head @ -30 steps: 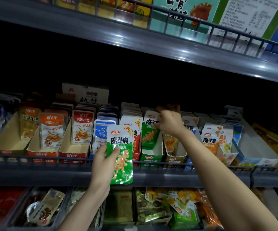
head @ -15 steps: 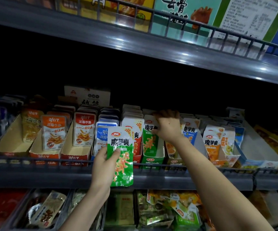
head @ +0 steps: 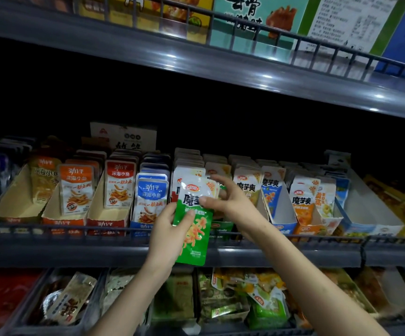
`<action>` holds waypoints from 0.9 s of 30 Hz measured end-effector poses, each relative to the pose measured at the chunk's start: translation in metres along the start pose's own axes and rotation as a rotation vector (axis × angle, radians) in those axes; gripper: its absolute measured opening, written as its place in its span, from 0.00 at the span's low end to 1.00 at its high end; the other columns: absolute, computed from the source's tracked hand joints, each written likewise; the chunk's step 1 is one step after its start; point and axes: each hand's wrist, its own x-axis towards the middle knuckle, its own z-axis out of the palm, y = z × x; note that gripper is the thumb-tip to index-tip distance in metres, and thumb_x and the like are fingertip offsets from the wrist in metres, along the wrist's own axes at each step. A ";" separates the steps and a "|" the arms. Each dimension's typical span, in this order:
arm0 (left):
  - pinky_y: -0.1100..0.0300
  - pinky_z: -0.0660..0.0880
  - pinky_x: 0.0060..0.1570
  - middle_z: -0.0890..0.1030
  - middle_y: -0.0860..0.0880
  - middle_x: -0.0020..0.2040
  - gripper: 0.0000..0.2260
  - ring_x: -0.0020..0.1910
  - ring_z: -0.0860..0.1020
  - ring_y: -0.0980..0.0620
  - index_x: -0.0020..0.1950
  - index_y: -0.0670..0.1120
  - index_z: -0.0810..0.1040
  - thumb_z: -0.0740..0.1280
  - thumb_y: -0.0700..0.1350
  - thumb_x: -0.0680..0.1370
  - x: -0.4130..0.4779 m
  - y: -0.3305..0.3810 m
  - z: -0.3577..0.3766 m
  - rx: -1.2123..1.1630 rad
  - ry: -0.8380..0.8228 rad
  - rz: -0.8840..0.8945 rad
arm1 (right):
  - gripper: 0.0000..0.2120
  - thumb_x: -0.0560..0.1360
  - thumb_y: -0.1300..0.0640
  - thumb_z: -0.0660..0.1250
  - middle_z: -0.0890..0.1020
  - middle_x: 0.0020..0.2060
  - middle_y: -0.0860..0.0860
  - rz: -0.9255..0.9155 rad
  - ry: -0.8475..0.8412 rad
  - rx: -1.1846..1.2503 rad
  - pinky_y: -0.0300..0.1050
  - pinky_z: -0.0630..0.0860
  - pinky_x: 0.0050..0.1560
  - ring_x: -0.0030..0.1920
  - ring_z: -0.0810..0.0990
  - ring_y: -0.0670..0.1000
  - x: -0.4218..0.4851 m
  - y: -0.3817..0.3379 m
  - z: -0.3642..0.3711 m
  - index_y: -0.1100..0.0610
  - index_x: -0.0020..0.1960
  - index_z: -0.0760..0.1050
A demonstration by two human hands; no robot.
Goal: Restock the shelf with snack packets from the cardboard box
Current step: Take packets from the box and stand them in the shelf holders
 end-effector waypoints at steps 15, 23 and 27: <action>0.41 0.72 0.50 0.76 0.33 0.57 0.24 0.55 0.75 0.33 0.58 0.36 0.76 0.74 0.50 0.69 0.022 -0.031 -0.029 1.173 0.431 0.286 | 0.15 0.75 0.64 0.68 0.78 0.52 0.52 -0.424 0.466 -0.182 0.42 0.80 0.45 0.51 0.80 0.49 0.029 -0.001 -0.056 0.56 0.57 0.67; 0.42 0.69 0.50 0.78 0.33 0.54 0.30 0.50 0.76 0.33 0.60 0.34 0.75 0.74 0.54 0.69 0.031 -0.046 -0.039 1.233 0.444 0.222 | 0.17 0.73 0.56 0.72 0.77 0.54 0.49 -0.255 0.285 -0.469 0.53 0.78 0.52 0.55 0.77 0.54 0.054 0.033 -0.040 0.48 0.58 0.72; 0.42 0.69 0.51 0.78 0.32 0.53 0.30 0.50 0.76 0.33 0.59 0.33 0.75 0.74 0.55 0.68 0.033 -0.047 -0.041 1.237 0.451 0.241 | 0.25 0.72 0.48 0.73 0.76 0.54 0.53 -0.343 0.407 -0.928 0.45 0.64 0.50 0.57 0.70 0.55 0.061 0.036 -0.051 0.53 0.66 0.73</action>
